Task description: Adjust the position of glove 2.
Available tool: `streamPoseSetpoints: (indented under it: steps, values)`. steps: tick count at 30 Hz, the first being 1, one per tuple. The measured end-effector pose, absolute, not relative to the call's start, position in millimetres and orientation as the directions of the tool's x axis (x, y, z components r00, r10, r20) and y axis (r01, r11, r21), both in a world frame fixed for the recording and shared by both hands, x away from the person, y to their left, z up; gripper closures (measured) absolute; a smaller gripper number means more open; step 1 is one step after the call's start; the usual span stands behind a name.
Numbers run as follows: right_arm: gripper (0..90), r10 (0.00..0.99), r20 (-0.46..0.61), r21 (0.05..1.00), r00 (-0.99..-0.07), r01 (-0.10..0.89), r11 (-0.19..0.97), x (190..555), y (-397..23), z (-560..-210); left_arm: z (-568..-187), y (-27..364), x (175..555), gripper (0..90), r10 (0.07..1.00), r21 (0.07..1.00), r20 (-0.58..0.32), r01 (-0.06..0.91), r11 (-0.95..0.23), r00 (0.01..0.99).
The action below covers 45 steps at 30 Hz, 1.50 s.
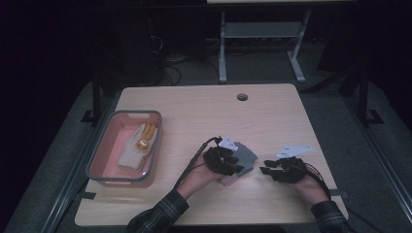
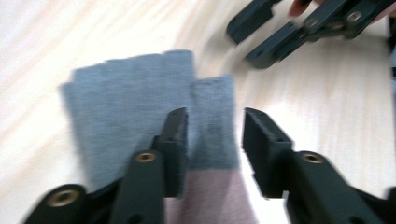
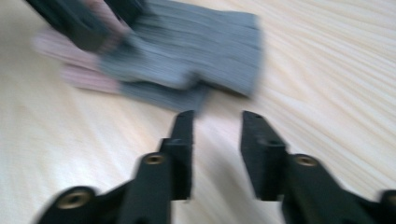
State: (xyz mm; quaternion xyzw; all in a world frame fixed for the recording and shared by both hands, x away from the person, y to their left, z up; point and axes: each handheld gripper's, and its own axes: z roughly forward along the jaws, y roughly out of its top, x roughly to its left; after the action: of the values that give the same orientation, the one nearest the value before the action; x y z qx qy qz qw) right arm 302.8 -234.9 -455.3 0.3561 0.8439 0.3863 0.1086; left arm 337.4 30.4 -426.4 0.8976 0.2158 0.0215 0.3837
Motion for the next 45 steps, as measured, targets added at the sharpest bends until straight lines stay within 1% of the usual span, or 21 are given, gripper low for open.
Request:
streamPoseSetpoints:
  steps: [2,3,4,5,8,9,11,14,21,22,24,25,27,28,29,30,33,39,42,45]
  values:
    - [44.4,0.714,0.1,0.726,-0.693,0.541,0.424,305.5,-244.9,-457.9,-425.0,34.3,340.9,47.1,0.415,0.697,-0.098,0.36,-0.62,0.904]
    - [39.1,0.727,0.105,0.725,-0.679,0.553,0.411,307.2,-248.4,-459.7,-425.9,35.6,342.7,42.1,0.426,0.698,-0.093,0.364,-0.616,0.9]
    - [39.1,0.727,0.105,0.725,-0.679,0.553,0.411,307.2,-248.4,-459.7,-425.9,35.6,342.7,35.2,0.426,0.698,-0.093,0.364,-0.616,0.9]
    - [32.0,0.753,0.118,0.711,-0.648,0.584,0.392,311.2,-253.8,-464.7,-428.2,36.4,345.0,29.1,0.445,0.697,-0.091,0.376,-0.611,0.891]
    - [27.0,0.764,0.11,0.697,-0.636,0.597,0.397,314.4,-254.8,-469.2,-433.4,36.4,349.3,18.9,0.468,0.679,-0.075,0.389,-0.623,0.881]
    - [26.6,0.764,0.109,0.695,-0.636,0.599,0.399,314.9,-254.7,-470.0,-435.6,36.0,350.7,16.3,0.469,0.671,-0.064,0.386,-0.633,0.881]
    - [24.9,0.765,0.095,0.689,-0.636,0.597,0.411,315.7,-253.6,-472.0,-440.3,34.7,352.6,13.3,0.479,0.658,-0.05,0.39,-0.645,0.877]
    - [24.0,0.768,0.074,0.685,-0.636,0.592,0.425,315.4,-251.6,-473.8,-447.5,34.0,355.4,12.9,0.485,0.645,-0.052,0.4,-0.651,0.873]
    - [24.0,0.765,0.062,0.69,-0.64,0.582,0.431,314.5,-249.4,-474.7,-460.2,34.2,360.2,12.8,0.493,0.641,-0.112,0.442,-0.628,0.863]
    - [24.0,0.765,0.061,0.689,-0.642,0.581,0.433,313.9,-249.0,-474.8,-462.8,35.8,362.6,12.9,0.486,0.636,-0.139,0.454,-0.624,0.863]
    - [24.0,0.765,0.061,0.689,-0.642,0.581,0.433,313.8,-249.0,-474.9,-463.9,36.0,363.1,13.4,0.488,0.638,-0.149,0.461,-0.617,0.86]
    - [24.0,0.765,0.059,0.69,-0.642,0.58,0.434,313.5,-249.1,-475.0,-466.1,36.2,363.5,13.9,0.491,0.642,-0.172,0.475,-0.602,0.854]
    - [24.0,0.767,0.062,0.688,-0.639,0.584,0.431,313.1,-248.8,-474.9,-466.5,36.4,363.2,14.3,0.484,0.647,-0.167,0.466,-0.604,0.859]
    - [24.0,0.767,0.063,0.689,-0.638,0.584,0.43,312.9,-248.6,-475.0,-466.0,37.3,363.5,16.3,0.461,0.647,-0.16,0.445,-0.619,0.873]
    - [24.0,0.767,0.063,0.689,-0.638,0.584,0.43,312.9,-248.6,-475.0,-466.0,37.3,363.5,20.0,0.461,0.647,-0.16,0.445,-0.619,0.873]
    - [23.3,0.763,0.052,0.694,-0.644,0.573,0.436,313.0,-248.7,-475.9,-465.8,37.2,363.3,20.0,0.46,0.647,-0.157,0.443,-0.62,0.874]
    - [22.0,0.761,0.043,0.699,-0.647,0.564,0.439,312.3,-247.4,-477.1,-464.7,36.7,362.3,28.4,0.442,0.649,-0.165,0.434,-0.624,0.882]
    - [18.8,0.759,0.038,0.708,-0.649,0.554,0.439,311.8,-246.6,-479.0,-463.2,37.3,362.0,51.1,0.399,0.641,-0.206,0.431,-0.635,0.894]
    - [17.9,0.759,0.038,0.711,-0.65,0.551,0.437,311.6,-246.7,-479.6,-462.6,36.4,360.4,58.3,0.388,0.648,-0.207,0.423,-0.633,0.898]
    - [16.5,0.76,0.036,0.719,-0.649,0.545,0.432,311.6,-246.9,-480.8,-461.0,35.7,359.4,62.1,0.388,0.646,-0.198,0.418,-0.639,0.9]
